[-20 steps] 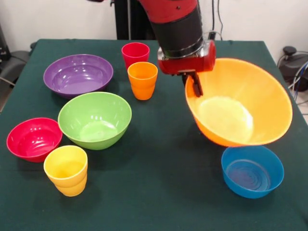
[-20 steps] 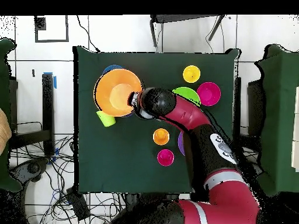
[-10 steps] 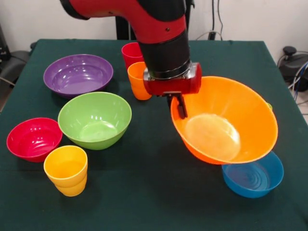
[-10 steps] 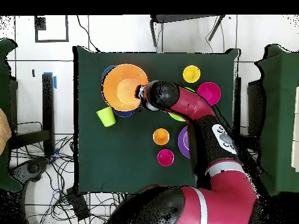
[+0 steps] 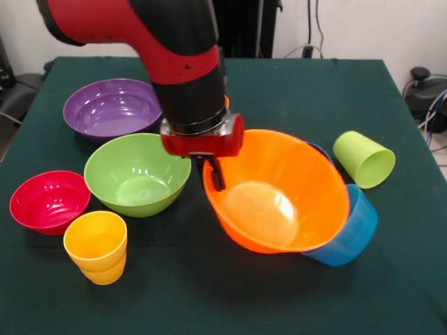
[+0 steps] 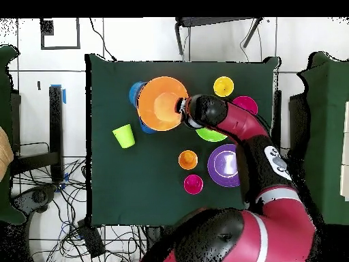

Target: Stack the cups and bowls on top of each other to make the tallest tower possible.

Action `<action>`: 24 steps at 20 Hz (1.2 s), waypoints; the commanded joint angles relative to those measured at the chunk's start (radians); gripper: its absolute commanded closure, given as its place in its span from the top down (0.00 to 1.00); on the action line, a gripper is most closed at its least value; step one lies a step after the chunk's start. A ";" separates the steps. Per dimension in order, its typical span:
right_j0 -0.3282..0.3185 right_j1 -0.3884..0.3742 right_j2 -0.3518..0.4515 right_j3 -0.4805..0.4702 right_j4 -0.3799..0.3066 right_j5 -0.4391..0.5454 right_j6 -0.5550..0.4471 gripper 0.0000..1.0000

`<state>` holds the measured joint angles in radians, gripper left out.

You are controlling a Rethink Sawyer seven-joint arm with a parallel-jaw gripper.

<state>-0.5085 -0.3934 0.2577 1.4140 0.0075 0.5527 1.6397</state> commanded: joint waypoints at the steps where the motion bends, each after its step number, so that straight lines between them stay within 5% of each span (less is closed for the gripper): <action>1: -0.046 0.101 0.088 -0.037 -0.129 -0.113 -0.110 0.00; 11: -0.030 0.043 0.107 -0.018 -0.111 -0.012 -0.056 0.00; 24: -0.037 0.121 0.141 -0.043 -0.139 -0.146 -0.059 0.00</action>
<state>-0.5677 -0.3462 0.3048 1.4136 -0.0362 0.4872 1.6397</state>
